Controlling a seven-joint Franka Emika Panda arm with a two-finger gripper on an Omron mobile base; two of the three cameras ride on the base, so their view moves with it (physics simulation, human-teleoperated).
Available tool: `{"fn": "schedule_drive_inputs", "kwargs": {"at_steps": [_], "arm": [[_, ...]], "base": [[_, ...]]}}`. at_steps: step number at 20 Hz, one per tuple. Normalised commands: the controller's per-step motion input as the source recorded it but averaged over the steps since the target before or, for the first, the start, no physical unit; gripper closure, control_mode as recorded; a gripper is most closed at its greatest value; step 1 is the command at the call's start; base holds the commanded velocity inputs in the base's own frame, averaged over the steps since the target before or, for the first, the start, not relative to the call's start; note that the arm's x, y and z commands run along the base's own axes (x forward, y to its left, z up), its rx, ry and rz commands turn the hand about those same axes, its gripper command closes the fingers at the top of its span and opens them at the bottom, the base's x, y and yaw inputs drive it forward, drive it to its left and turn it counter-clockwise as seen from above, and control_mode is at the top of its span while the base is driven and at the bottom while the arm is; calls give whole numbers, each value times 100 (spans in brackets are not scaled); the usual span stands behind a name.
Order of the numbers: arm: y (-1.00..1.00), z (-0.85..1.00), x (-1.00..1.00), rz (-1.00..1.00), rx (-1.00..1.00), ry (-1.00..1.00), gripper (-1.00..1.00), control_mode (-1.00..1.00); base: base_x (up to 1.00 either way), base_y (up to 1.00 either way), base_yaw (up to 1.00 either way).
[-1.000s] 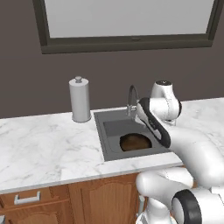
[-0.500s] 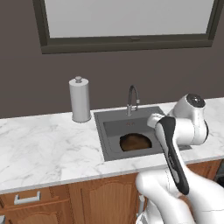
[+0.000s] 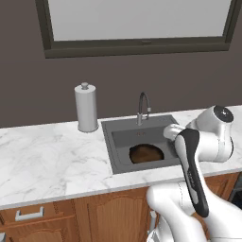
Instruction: Move the pot and pan from the stove into the sink.
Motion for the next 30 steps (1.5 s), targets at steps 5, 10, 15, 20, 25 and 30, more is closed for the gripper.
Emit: {"fn": "schedule_drive_inputs", "kwargs": {"at_steps": [5,10,15,20,25,30], "arm": [[0,0,0,0,0,0,-100,100],[0,0,0,0,0,0,-100,100],[0,0,0,0,0,0,-100,100],[0,0,0,0,0,0,-100,100],[0,0,0,0,0,0,-100,100],[0,0,0,0,0,0,-100,100]], "base": [[-12,0,0],[-61,-7,0],[-73,-10,0],[-33,-8,7],[-16,-17,30],[-22,-13,41]]}}
